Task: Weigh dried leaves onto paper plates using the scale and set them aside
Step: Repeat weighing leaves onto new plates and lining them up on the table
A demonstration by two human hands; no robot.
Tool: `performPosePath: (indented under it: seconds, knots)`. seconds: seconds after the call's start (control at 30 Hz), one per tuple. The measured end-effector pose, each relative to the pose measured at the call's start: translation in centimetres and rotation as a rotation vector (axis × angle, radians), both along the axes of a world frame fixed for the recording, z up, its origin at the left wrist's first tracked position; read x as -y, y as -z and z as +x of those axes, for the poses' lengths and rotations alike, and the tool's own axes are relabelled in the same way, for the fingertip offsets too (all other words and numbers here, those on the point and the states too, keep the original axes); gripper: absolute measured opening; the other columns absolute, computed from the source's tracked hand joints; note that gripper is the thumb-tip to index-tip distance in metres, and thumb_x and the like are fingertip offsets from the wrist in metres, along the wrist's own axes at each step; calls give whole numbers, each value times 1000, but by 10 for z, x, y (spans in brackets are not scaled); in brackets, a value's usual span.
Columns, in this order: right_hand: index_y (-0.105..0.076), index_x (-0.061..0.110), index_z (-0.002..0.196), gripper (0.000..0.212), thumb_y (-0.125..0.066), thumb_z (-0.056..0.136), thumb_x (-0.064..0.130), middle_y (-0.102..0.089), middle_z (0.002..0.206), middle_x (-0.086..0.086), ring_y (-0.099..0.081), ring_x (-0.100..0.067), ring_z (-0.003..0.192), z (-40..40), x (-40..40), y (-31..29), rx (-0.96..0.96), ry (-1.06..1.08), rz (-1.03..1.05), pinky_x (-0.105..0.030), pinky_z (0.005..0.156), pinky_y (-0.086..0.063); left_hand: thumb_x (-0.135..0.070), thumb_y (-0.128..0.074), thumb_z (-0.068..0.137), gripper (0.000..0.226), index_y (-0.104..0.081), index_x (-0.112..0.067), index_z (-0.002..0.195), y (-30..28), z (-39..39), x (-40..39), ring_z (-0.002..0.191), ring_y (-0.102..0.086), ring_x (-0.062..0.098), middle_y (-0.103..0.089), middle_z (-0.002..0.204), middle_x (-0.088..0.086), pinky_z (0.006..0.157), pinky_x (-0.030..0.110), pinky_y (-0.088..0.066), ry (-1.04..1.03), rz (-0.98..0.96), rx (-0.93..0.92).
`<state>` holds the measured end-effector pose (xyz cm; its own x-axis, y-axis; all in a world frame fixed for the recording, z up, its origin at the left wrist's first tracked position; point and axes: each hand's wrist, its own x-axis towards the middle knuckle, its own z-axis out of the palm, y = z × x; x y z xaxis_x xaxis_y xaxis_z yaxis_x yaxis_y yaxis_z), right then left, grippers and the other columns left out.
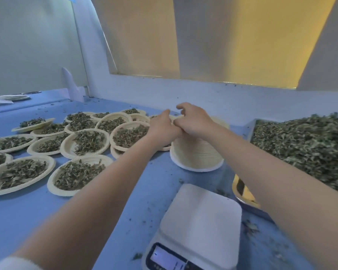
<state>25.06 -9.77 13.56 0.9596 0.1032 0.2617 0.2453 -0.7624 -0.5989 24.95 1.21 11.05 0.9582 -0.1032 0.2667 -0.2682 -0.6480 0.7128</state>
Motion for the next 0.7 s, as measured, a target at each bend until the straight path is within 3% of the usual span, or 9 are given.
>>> performPosePath:
  seconds: [0.07, 0.17, 0.2, 0.27, 0.33, 0.4, 0.53, 0.6, 0.7]
  knots:
    - [-42, 17, 140, 53, -53, 89, 13, -47, 140, -5, -48, -16, 118, -1, 27, -3, 24, 48, 58, -10, 74, -32, -31, -64, 83, 82, -20, -13, 149, -2, 3, 22, 140, -27, 25, -30, 151, 9, 105, 34, -30, 7, -58, -31]
    - [-43, 11, 137, 49, -49, 89, 12, -52, 131, -8, -51, -23, 117, 3, 64, -3, -33, 200, -11, -23, 79, -38, -30, -60, 84, 69, -30, -8, 143, -4, 12, 47, 132, -36, 29, -40, 143, 12, 87, 30, -33, -103, 12, -25]
    - [-48, 6, 129, 40, -47, 89, 11, -55, 121, -11, -53, -27, 109, 3, 74, -2, -68, 242, -53, -26, 74, -41, -24, -57, 85, 59, -36, -4, 137, -4, 17, 51, 124, -42, 30, -45, 136, 15, 82, 29, -34, -158, 67, -20]
    - [-50, 6, 87, 5, -47, 87, 9, -52, 86, -10, -50, -25, 79, 5, 88, 3, -156, 295, -121, -28, 55, -35, -14, -50, 85, 38, -45, 2, 120, 0, 25, 56, 100, -53, 28, -50, 122, 18, 71, 28, -39, -221, 120, -75]
    - [-33, 13, 64, 27, -46, 87, 9, -34, 64, -3, -32, -17, 56, 10, 96, 14, -221, 291, -82, -27, 46, -22, -9, -45, 88, 39, -41, 6, 123, 5, 33, 60, 89, -53, 26, -51, 119, 20, 66, 28, -36, -235, 60, -163]
    - [-29, 15, 62, 31, -44, 88, 8, -29, 62, -1, -26, -14, 53, 15, 99, 22, -229, 273, -25, -26, 45, -20, -6, -42, 91, 50, -28, 9, 136, 10, 38, 64, 102, -53, 29, -50, 128, 22, 70, 28, -33, -266, -16, -197]
    - [-26, 16, 60, 34, -38, 91, 5, -26, 60, -1, -22, -14, 51, 18, 98, 25, -203, 261, -11, -23, 40, -16, -2, -36, 91, 41, -39, 13, 129, 11, 43, 64, 98, -55, 30, -54, 123, 25, 60, 30, -34, -284, 29, -179]
    - [-26, 16, 60, 35, -37, 91, 5, -25, 60, -1, -23, -14, 51, 18, 97, 24, -186, 264, 0, -24, 42, -17, -1, -35, 90, 38, -44, 13, 125, 8, 43, 63, 102, -56, 32, -56, 120, 26, 67, 34, -40, -274, 69, -173]
    - [-24, 15, 58, 37, -39, 91, 6, -24, 58, -1, -21, -15, 50, 15, 97, 18, -150, 271, 30, -27, 45, -17, -4, -34, 90, 36, -45, 12, 121, -2, 41, 63, 113, -51, 38, -52, 125, 27, 89, 40, -43, -276, 95, -145]
